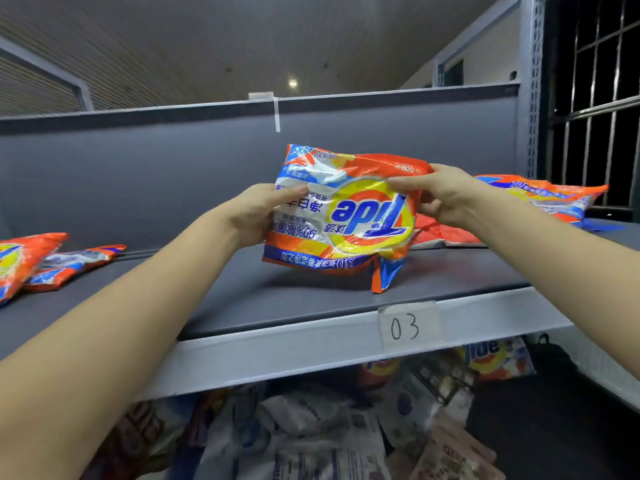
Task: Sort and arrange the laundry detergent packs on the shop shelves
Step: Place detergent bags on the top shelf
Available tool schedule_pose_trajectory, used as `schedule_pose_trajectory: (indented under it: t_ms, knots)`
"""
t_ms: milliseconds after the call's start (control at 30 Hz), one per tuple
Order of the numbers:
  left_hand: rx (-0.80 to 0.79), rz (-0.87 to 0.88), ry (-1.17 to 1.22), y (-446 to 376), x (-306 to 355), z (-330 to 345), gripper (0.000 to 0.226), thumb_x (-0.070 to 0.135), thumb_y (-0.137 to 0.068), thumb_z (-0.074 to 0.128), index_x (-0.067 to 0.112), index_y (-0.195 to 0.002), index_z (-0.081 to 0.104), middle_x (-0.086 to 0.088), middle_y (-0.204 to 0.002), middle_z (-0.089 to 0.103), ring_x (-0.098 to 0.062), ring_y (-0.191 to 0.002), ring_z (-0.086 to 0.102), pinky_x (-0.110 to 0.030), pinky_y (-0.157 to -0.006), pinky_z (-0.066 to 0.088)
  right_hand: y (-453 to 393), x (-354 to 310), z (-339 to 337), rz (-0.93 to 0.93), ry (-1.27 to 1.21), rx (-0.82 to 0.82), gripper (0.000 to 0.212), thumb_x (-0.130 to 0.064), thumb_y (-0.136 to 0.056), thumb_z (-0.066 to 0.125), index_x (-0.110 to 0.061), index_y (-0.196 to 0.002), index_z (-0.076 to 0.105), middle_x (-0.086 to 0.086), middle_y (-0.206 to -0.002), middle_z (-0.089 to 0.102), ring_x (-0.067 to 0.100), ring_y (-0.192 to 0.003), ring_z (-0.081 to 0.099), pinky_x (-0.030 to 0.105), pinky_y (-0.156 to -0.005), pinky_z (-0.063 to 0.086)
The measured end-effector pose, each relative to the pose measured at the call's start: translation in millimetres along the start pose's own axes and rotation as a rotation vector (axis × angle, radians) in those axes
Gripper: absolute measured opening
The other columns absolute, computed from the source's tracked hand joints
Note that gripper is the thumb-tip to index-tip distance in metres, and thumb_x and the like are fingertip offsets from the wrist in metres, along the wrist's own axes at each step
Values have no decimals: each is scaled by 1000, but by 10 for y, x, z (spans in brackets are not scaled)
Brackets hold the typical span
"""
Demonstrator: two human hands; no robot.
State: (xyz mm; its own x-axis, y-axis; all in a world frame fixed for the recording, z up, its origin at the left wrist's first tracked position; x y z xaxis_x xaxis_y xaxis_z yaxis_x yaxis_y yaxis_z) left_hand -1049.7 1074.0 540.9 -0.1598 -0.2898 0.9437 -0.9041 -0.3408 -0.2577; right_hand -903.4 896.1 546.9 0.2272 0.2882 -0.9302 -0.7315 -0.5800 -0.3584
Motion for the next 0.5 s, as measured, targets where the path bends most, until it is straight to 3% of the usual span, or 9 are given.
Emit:
schedule_pose_trajectory:
  t_ms: [167, 300, 433, 500]
  knots:
    - [108, 72, 65, 316, 152, -441, 16, 19, -93, 54, 11, -104, 61, -5, -90, 74, -18, -75, 72, -32, -64, 59, -94, -31, 661, 104, -225, -55, 16, -16, -80, 72, -6, -87, 62, 4, -61, 71, 17, -54, 69, 31, -49, 58]
    - [213, 141, 89, 657, 274, -921, 37, 22, -85, 60, 7, -119, 56, -12, -101, 70, -23, -80, 71, -37, -68, 59, -104, -170, 1331, 17, -325, -177, 11, -14, -88, 63, -7, -93, 57, 6, -66, 71, 19, -54, 69, 33, -45, 55]
    - [390, 185, 21, 1099, 405, -1562, 13, 21, -94, 55, 9, -98, 60, -6, -78, 73, -18, -66, 71, -33, -60, 59, -84, -194, 2024, -16, -298, -204, 30, -18, -85, 66, -6, -111, 54, 9, -89, 69, 17, -60, 70, 33, -54, 58]
    - [475, 186, -45, 1333, 457, -1924, 14, 23, -94, 55, 11, -91, 60, -4, -72, 73, -16, -62, 70, -31, -59, 58, -71, -165, 2435, 2, -263, -235, 36, -19, -84, 68, -5, -114, 54, 9, -93, 68, 17, -63, 70, 33, -57, 59]
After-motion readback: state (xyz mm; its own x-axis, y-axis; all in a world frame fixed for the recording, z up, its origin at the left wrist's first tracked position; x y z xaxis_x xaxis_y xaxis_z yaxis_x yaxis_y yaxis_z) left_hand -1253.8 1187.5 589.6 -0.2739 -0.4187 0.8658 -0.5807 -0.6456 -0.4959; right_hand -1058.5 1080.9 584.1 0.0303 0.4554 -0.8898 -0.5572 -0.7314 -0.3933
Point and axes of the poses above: each hand's wrist, its own y-axis away from the middle knuckle, its own z-axis out of the palm, x = y × z, the point moved 9 cm from there along -y, towards the middle knuckle
